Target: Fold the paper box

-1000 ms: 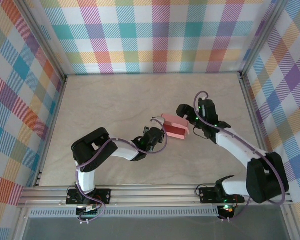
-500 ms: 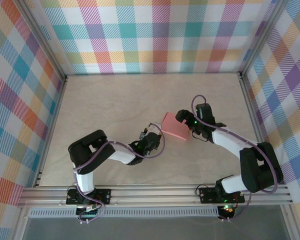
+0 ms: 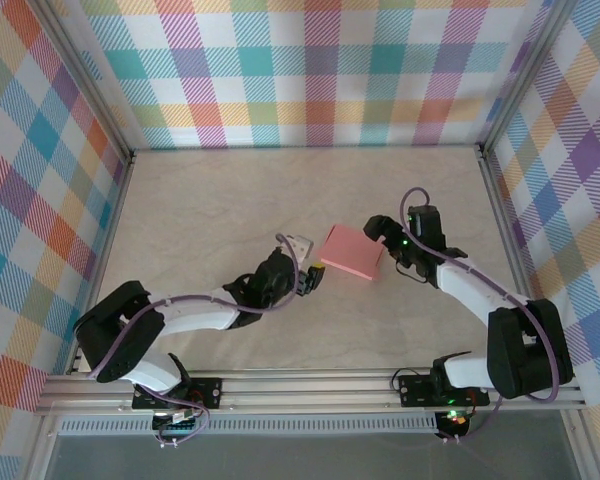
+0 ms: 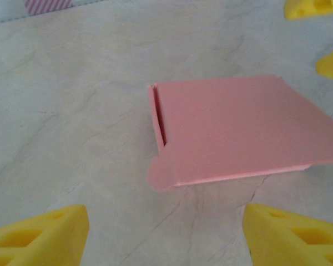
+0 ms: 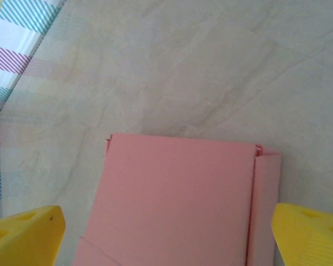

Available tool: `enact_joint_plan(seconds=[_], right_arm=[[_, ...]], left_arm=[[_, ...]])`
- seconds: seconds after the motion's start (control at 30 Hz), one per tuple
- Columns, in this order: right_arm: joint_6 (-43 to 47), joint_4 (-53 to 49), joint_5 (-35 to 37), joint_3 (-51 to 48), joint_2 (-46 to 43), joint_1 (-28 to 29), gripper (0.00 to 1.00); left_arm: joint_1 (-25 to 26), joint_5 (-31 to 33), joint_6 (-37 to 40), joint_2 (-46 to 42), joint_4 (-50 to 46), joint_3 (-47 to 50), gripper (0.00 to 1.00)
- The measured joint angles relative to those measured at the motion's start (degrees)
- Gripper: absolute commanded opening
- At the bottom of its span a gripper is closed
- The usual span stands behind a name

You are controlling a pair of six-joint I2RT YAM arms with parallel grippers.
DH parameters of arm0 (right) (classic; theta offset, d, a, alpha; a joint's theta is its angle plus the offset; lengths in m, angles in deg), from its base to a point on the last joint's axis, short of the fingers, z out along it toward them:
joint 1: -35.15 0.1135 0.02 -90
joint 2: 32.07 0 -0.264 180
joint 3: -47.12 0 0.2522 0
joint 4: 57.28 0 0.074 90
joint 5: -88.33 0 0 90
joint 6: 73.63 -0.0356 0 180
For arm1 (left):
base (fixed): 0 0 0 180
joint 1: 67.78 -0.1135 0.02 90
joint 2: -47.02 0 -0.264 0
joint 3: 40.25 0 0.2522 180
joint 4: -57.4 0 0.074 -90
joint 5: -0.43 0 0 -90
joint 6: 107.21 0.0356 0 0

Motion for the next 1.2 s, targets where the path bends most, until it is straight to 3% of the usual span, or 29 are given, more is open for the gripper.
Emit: enact_joint_plan(seconds=[0.07,0.2,0.4,0.6,0.77,0.97,1.2], right_arm=[[0.0,-0.1,-1.4,-0.7,0.0,-0.5,0.93],[-0.2,-0.2,-3.7,-1.3,0.3,-0.6,0.79],[0.4,-0.5,-5.2,-2.1,1.4,-0.9,0.68],[1.2,-0.7,-5.5,-2.5,3.1,-1.2,0.59],[2.2,-0.4,-6.1,-2.5,5.9,-1.2,0.51],[3.0,0.8,-7.6,-2.4,10.4,-1.2,0.44],[4.5,1.7,-9.5,0.2,13.3,-1.5,0.45]], left_arm=[[-2.9,-5.6,-1.2,2.1,-4.9,-6.0,0.66],[-6.5,-13.9,-4.2,9.6,-15.2,-21.7,0.57],[-8.7,-19.9,-6.6,19.7,-25.4,-34.0,0.51],[-11.2,-22.7,-7.7,27.3,-30.5,-35.6,0.39],[-11.8,-24.9,-8.3,28.0,-30.5,-35.6,0.31],[-11.8,-26.9,-9.5,28.0,-29.2,-34.8,0.31],[-12.1,-28.7,-12.7,25.3,-25.2,-29.4,0.37]])
